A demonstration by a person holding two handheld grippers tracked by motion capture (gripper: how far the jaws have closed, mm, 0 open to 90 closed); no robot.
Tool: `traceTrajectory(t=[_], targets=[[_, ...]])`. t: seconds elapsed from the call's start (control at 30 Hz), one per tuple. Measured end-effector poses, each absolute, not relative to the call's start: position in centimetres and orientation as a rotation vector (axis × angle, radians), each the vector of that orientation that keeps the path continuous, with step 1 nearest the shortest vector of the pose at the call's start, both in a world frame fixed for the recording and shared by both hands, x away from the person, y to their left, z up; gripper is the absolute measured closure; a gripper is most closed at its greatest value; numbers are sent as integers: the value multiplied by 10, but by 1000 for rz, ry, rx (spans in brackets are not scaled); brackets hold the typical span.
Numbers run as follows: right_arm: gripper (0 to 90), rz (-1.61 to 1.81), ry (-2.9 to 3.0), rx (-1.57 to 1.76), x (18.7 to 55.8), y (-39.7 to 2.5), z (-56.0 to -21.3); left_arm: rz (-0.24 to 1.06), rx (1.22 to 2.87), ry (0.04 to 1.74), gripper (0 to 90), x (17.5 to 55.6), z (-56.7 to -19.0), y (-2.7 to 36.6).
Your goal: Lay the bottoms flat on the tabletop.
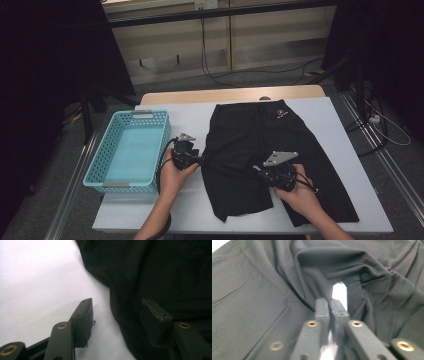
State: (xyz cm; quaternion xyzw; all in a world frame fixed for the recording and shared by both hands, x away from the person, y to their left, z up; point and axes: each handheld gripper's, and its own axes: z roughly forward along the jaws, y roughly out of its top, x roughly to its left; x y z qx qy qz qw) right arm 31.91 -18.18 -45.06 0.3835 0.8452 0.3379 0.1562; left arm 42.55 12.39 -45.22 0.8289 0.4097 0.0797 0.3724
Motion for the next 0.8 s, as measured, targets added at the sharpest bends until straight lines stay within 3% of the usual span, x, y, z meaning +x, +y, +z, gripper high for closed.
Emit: traceTrajectory(t=[0.1, 0.13, 0.27, 0.33, 0.4, 0.57, 0.8], targets=[[705, 986, 2402, 1053, 316, -177, -448, 217, 2138, 1043, 512, 425, -452, 124], [683, 1007, 2393, 1040, 315, -175, -446, 206, 2143, 1048, 568, 425, -451, 125], [661, 1035, 2397, 995, 310, -165, -441, 201, 2153, 1042, 689, 424, -451, 122], [646, 1035, 2405, 989, 310, -162, -441, 178, 2153, 1043, 821, 424, -452, 121], [627, 1032, 2405, 981, 310, -161, -442, 181, 2156, 1027, 887, 427, -452, 120], [552, 1081, 2369, 913, 305, -155, -434, 300, 2114, 970, 896, 438, -444, 117], [505, 1152, 2460, 845, 300, -133, -436, 267, 2071, 988, 865, 443, -447, 122]])
